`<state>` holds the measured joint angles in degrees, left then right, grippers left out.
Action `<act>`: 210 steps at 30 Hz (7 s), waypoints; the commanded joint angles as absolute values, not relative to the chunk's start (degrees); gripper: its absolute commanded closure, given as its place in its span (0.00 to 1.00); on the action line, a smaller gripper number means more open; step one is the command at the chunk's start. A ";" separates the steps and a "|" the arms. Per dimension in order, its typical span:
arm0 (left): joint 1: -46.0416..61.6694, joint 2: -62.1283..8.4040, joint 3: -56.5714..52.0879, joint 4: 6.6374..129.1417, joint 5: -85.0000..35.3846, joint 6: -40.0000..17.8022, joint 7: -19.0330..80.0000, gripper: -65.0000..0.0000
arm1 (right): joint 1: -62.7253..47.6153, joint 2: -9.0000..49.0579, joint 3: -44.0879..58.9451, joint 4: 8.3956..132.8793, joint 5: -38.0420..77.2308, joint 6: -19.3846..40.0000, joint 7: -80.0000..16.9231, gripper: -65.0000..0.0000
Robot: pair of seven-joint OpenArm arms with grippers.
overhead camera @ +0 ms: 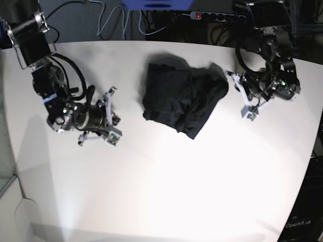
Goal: Fold the T-shirt properly
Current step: 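Move both grippers onto opposite sides of the black bundle, then tuck and press the bundle edges inward with both grippers, then press the bundle's side edge flat with the right gripper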
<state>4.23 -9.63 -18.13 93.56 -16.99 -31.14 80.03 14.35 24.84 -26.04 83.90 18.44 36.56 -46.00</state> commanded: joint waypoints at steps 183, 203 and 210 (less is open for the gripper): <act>-26.51 -4.35 1.71 73.71 -26.59 -26.15 60.62 1.00 | -8.66 14.99 -16.84 80.22 19.03 40.00 -24.04 1.00; 6.55 -24.84 -18.24 87.60 -27.91 -26.86 61.05 1.00 | -10.15 15.60 -9.71 105.89 19.56 40.00 -30.46 1.00; 8.57 -24.57 -18.42 88.04 -28.09 -26.86 61.67 1.00 | -9.45 8.66 -14.73 107.91 19.12 40.00 -33.10 1.00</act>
<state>8.64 -23.73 -17.98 87.09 -27.31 -26.79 62.13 -10.02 8.64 -14.76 107.04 18.17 39.79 -34.46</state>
